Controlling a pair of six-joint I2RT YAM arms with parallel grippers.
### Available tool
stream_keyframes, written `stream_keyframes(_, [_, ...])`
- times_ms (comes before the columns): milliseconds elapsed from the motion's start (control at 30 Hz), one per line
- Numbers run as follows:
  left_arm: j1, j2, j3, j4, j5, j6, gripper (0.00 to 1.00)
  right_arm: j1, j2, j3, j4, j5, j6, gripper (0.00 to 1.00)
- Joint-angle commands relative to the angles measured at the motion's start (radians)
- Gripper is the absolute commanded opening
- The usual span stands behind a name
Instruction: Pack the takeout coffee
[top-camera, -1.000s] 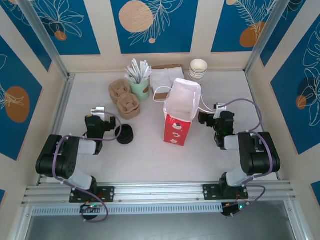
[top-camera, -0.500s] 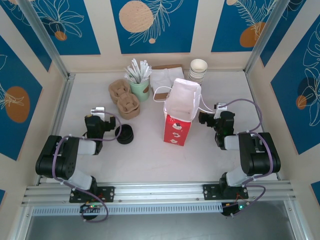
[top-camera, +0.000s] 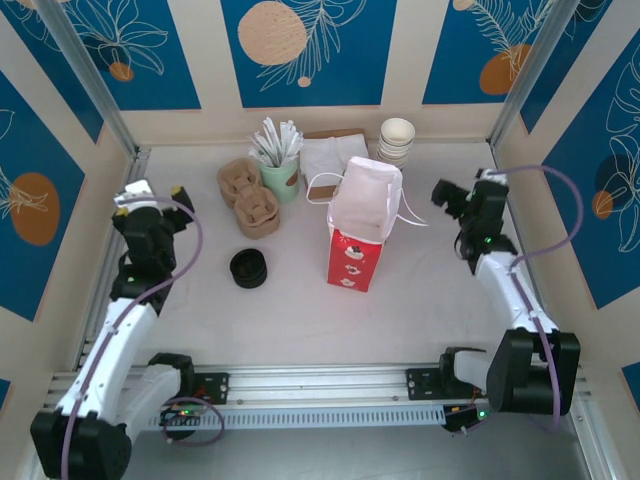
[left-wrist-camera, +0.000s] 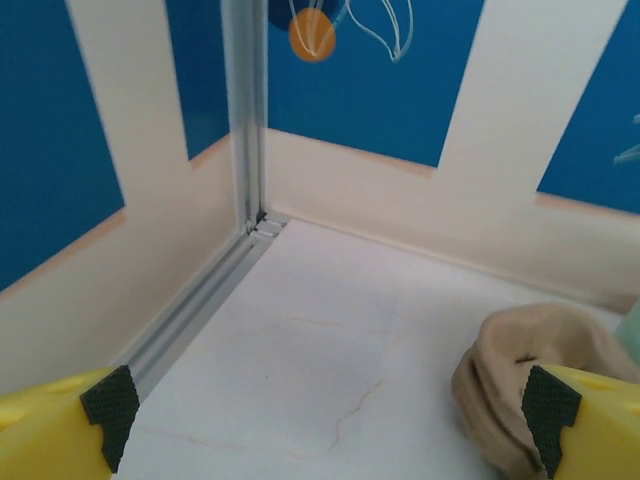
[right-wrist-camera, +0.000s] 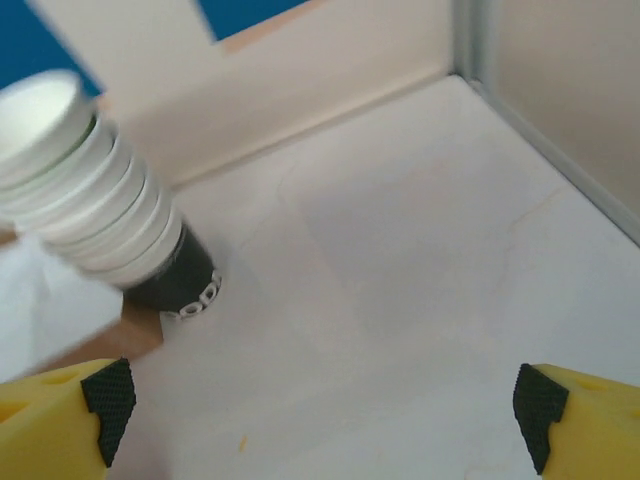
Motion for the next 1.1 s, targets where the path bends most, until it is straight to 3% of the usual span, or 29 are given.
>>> stream_keyframes(0, [0.006,-0.009,0.171,-0.433,-0.040,-0.183,1.00,-0.034,0.008,0.219,-0.445,-0.003,0.215,0.99])
stream_keyframes(200, [0.005,0.035,0.369,-0.676,0.202,-0.204,1.00,-0.010,0.168,0.544,-0.627,-0.297,0.223,0.94])
stream_keyframes(433, [0.003,0.103,0.472,-0.773,0.443,-0.171,1.00,0.093,0.455,0.920,-0.818,-0.284,0.224,0.80])
stream_keyframes(533, [0.003,0.103,0.477,-0.786,0.473,-0.167,1.00,0.120,0.571,1.047,-0.867,-0.237,0.216,0.77])
stream_keyframes(600, [0.002,0.101,0.478,-0.799,0.486,-0.163,1.00,0.128,0.649,1.139,-0.898,-0.234,0.211,0.69])
stream_keyframes(800, [0.003,0.097,0.478,-0.823,0.506,-0.138,1.00,0.140,0.832,1.363,-0.958,-0.188,0.205,0.62])
stream_keyframes(1067, [0.002,0.094,0.470,-0.818,0.486,-0.142,1.00,0.145,0.990,1.570,-1.007,-0.179,0.183,0.49])
